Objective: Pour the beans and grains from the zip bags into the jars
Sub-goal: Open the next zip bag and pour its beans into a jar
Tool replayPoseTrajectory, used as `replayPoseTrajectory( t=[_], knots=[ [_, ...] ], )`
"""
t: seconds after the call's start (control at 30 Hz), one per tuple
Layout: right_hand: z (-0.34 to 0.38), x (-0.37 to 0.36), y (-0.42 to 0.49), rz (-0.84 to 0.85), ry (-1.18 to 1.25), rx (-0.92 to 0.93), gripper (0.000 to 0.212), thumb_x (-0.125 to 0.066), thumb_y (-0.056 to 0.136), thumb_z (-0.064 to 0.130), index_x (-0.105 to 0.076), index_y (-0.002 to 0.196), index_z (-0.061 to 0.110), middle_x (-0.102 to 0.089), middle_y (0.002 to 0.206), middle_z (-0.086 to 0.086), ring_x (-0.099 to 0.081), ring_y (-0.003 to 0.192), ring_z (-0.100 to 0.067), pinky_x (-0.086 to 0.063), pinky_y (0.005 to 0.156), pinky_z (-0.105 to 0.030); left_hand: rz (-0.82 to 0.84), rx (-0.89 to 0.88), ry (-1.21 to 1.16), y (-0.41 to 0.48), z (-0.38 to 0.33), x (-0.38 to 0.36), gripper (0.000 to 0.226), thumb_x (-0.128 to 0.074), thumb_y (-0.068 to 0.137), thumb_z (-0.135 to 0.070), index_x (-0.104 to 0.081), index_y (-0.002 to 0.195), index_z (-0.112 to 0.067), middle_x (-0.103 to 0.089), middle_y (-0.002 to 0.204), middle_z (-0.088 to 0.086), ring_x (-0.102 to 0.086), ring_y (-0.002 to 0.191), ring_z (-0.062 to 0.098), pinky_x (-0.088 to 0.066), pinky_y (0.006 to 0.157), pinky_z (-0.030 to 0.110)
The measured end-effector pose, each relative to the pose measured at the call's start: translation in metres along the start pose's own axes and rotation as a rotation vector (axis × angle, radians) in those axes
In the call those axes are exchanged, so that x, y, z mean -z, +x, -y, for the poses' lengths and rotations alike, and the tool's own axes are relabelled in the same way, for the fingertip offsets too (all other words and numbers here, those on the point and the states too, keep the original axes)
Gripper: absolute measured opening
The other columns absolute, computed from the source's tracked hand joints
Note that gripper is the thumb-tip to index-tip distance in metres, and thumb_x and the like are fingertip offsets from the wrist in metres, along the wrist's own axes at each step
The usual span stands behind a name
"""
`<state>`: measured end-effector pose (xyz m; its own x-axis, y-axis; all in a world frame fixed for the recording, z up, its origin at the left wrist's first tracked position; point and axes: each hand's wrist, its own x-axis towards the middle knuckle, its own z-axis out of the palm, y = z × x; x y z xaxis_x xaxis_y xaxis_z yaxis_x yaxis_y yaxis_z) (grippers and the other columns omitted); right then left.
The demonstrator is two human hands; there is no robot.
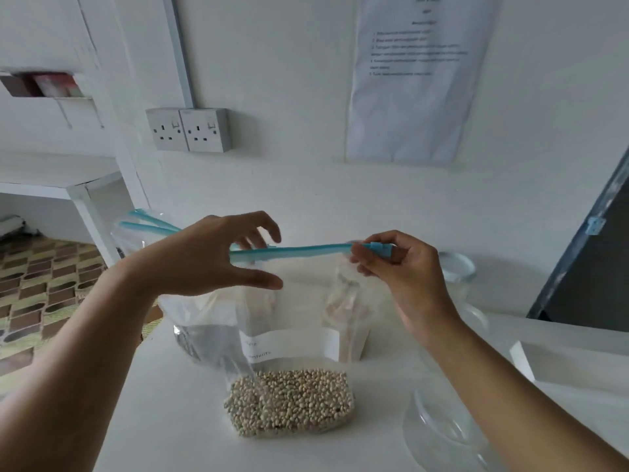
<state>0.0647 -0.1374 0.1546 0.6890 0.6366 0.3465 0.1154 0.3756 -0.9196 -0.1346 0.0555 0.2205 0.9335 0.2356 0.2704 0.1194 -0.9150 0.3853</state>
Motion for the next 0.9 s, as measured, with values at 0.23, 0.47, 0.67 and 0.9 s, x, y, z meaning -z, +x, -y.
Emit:
replayPoseTrajectory(
  t=[0.23,0.47,0.67,0.9],
  knots=[
    [0.007,0.014,-0.013,0.122,-0.058,0.002,0.028,-0.080,0.072,0.026,-0.079,0.097,0.014,-0.078,0.096,-0.011,-0.071,0.087,-0.023,-0.057,0.082,-0.033,-0.017,-0.089,0.049,0.034,-0.070,-0.041,0.047,-0.045,0.085,-0.070,-0.060,0.117,-0.039,-0.069,0.111,-0.019,-0.065,0.097,-0.002,-0.054,0.085,0.020],
    [0.012,0.041,-0.014,0.310,-0.223,0.044,0.025,-0.058,0.098,0.017,-0.074,0.111,0.032,-0.074,0.106,-0.006,-0.070,0.097,-0.014,-0.053,0.078,-0.020,-0.176,-0.138,0.143,0.047,-0.086,-0.069,0.027,-0.062,0.095,-0.051,-0.068,0.115,-0.034,-0.073,0.104,-0.014,-0.066,0.085,0.004,-0.055,0.073,0.023],
    [0.010,0.047,-0.006,0.388,-0.468,0.089,0.022,-0.052,0.104,0.017,-0.070,0.115,0.012,-0.069,0.096,-0.004,-0.066,0.088,-0.011,-0.048,0.078,-0.016,-0.132,-0.147,0.158,0.055,-0.091,-0.070,0.026,-0.060,0.098,-0.045,-0.070,0.117,-0.030,-0.061,0.087,-0.019,-0.055,0.070,-0.007,-0.049,0.070,0.017],
    [0.009,0.042,-0.005,0.241,-0.408,0.226,0.013,-0.072,0.089,0.020,-0.077,0.097,0.029,-0.077,0.084,0.004,-0.072,0.079,-0.010,-0.060,0.080,-0.028,-0.160,-0.089,0.196,0.052,-0.085,-0.071,0.026,-0.059,0.099,-0.042,-0.070,0.114,-0.025,-0.071,0.090,-0.009,-0.065,0.076,0.010,-0.053,0.069,0.025]
  ],
)
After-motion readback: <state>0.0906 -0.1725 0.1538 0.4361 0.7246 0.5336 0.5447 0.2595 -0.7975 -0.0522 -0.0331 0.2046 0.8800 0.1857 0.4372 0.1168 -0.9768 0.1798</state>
